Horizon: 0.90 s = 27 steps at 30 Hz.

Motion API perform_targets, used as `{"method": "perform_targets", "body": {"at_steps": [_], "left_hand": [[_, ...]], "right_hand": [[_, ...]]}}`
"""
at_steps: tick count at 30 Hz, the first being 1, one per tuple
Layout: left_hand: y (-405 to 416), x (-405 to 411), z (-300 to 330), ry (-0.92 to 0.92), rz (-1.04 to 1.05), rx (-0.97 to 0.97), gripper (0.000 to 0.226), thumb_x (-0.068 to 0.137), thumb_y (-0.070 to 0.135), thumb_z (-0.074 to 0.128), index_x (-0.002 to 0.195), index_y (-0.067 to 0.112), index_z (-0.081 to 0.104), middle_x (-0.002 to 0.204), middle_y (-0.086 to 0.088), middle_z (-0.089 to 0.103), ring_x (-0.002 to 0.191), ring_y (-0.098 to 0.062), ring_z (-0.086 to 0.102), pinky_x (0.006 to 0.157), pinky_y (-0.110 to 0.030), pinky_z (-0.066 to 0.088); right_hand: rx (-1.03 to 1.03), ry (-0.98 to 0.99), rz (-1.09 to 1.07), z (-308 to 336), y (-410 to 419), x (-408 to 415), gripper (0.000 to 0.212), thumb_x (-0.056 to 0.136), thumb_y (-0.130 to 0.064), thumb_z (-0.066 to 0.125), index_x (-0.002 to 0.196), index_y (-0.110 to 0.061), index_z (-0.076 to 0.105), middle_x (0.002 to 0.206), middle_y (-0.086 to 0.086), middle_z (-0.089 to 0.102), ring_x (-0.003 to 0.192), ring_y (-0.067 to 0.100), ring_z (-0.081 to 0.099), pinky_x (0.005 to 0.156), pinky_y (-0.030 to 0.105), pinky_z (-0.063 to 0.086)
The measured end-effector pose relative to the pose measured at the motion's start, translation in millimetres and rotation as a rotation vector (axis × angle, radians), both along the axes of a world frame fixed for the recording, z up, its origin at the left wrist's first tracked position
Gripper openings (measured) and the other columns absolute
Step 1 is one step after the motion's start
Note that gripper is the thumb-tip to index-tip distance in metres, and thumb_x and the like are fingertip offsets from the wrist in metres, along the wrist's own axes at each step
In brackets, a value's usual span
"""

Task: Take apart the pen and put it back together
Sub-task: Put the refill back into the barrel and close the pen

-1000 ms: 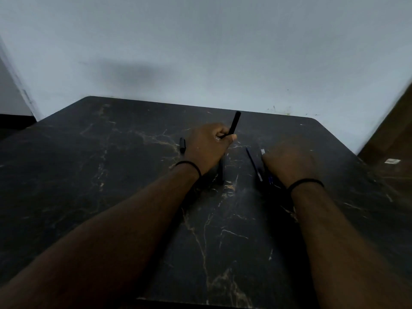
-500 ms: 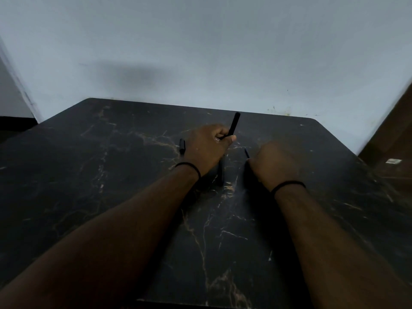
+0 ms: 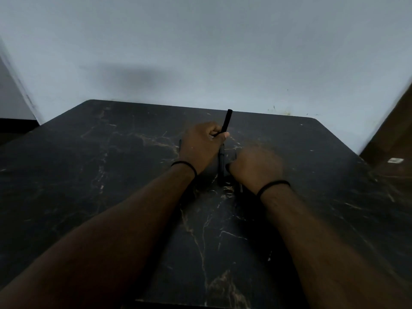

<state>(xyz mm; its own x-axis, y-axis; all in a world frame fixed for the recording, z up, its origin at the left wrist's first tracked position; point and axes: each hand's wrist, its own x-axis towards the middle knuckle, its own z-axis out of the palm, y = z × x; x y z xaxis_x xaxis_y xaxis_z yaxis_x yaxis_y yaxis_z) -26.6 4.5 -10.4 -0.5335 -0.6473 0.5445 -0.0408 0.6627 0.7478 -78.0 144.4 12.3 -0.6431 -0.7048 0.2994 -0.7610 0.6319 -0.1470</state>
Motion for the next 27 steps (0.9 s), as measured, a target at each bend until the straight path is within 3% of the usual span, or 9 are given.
{"method": "perform_targets", "body": {"at_steps": [4,7,11,13,15,18,20,23,27], "left_hand": [[-1,1,1,-0.006,0.040,-0.006,0.020,0.084,0.035,0.069,0.078,0.016,0.070,0.065,-0.001,0.069,0.055,-0.019,0.064,0.055,-0.040,0.057],[-1,3,3,-0.034,0.064,-0.037,0.015,0.085,0.036,0.070,0.085,0.021,0.073,0.075,0.006,0.072,0.068,-0.010,0.067,0.066,-0.037,0.059],[-1,4,6,-0.107,0.063,-0.154,0.016,0.088,0.033,0.068,0.096,0.020,0.073,0.090,0.002,0.073,0.080,-0.012,0.066,0.074,-0.035,0.056],[0,5,7,-0.151,0.065,-0.221,0.018,0.089,0.033,0.066,0.101,0.020,0.072,0.097,0.001,0.072,0.084,-0.012,0.063,0.075,-0.029,0.051],[0,6,8,-0.174,0.075,-0.275,0.018,0.090,0.033,0.065,0.104,0.022,0.071,0.099,0.001,0.072,0.085,-0.012,0.062,0.071,-0.025,0.046],[2,7,8,-0.156,0.066,-0.331,0.016,0.089,0.029,0.067,0.102,0.021,0.072,0.096,-0.001,0.071,0.081,-0.009,0.057,0.064,-0.018,0.038],[3,7,9,-0.135,0.059,-0.352,0.015,0.087,0.026,0.069,0.099,0.019,0.073,0.093,-0.003,0.072,0.080,-0.009,0.054,0.063,-0.020,0.036],[2,7,9,-0.125,0.065,-0.350,0.013,0.086,0.025,0.069,0.098,0.020,0.074,0.091,-0.002,0.071,0.079,-0.011,0.056,0.062,-0.021,0.036],[0,7,8,-0.115,0.063,-0.346,0.013,0.086,0.024,0.070,0.098,0.020,0.074,0.090,-0.001,0.071,0.076,-0.008,0.055,0.061,-0.011,0.032]], "right_hand": [[-0.120,-0.108,-0.032,9,1,-7,0.027,0.089,-0.036,0.052,0.072,-0.015,0.058,0.080,0.011,0.064,0.079,0.032,0.064,0.064,0.031,0.048],[-0.384,-0.131,-0.076,16,2,-11,0.030,0.086,-0.033,0.052,0.063,-0.015,0.046,0.057,0.000,0.048,0.050,0.019,0.049,0.045,0.024,0.026],[-0.742,-0.029,0.056,18,4,-11,0.015,0.088,-0.024,0.054,0.083,-0.016,0.042,0.060,-0.010,0.043,0.051,0.009,0.041,0.044,0.025,0.025],[-0.884,0.053,0.162,18,7,-8,0.016,0.088,-0.017,0.054,0.088,-0.017,0.038,0.061,-0.013,0.038,0.048,0.003,0.038,0.043,0.013,0.024],[-0.982,0.117,0.239,19,9,-6,0.011,0.088,-0.014,0.052,0.090,-0.014,0.041,0.062,-0.009,0.038,0.045,0.007,0.035,0.042,0.012,0.028],[-1.087,0.133,0.291,19,10,-6,0.011,0.090,-0.016,0.049,0.094,-0.006,0.047,0.065,-0.004,0.044,0.053,0.014,0.041,0.047,0.011,0.029],[-1.138,0.138,0.298,19,9,-8,0.012,0.090,-0.015,0.050,0.094,-0.003,0.049,0.065,-0.004,0.044,0.056,0.012,0.042,0.049,0.007,0.030],[-1.165,0.138,0.322,17,8,-10,0.009,0.092,-0.014,0.051,0.095,-0.006,0.050,0.066,-0.003,0.046,0.056,0.012,0.043,0.051,0.005,0.030],[-1.167,0.133,0.330,15,7,-11,0.005,0.094,-0.015,0.050,0.095,-0.012,0.047,0.068,-0.001,0.047,0.056,0.011,0.043,0.052,0.006,0.030]]}}
